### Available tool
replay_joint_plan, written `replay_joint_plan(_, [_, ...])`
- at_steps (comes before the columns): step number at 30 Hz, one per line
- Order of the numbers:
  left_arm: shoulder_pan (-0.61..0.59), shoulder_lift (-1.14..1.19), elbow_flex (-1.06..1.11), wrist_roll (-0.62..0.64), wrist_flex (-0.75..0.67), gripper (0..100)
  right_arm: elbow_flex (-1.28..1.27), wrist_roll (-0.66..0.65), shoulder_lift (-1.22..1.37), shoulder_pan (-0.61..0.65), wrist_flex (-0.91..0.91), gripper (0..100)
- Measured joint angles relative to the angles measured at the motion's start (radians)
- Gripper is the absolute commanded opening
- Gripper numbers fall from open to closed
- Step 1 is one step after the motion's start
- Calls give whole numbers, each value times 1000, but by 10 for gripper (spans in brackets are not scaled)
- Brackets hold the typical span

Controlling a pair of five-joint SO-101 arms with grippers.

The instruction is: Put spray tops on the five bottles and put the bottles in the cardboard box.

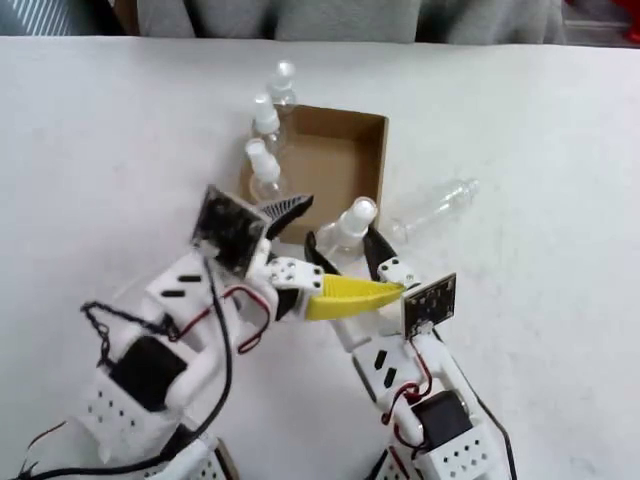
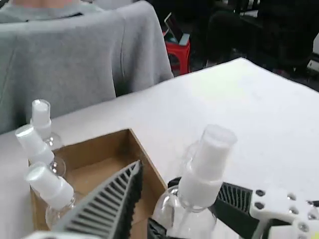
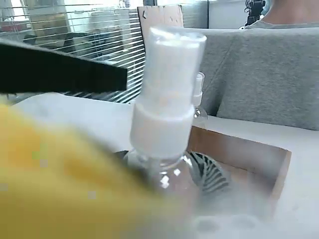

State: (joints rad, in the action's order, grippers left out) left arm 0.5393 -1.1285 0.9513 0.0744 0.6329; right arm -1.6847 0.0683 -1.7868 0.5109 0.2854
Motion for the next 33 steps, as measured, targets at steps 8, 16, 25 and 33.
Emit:
replay_joint_plan(8, [-15,-146,0,0,57,390,0,0,0,0,0,16])
replay_joint_plan(16, [-170,-187,0,-2,68,90,0,0,0,0,0,16])
replay_joint_plan(25, [-404,-344,121,-2,87,25,0,0,0,-98,-49,16])
replay_joint_plan(33, [-566,-583,509,-2,87,24,34,0,0,-147,-187,15])
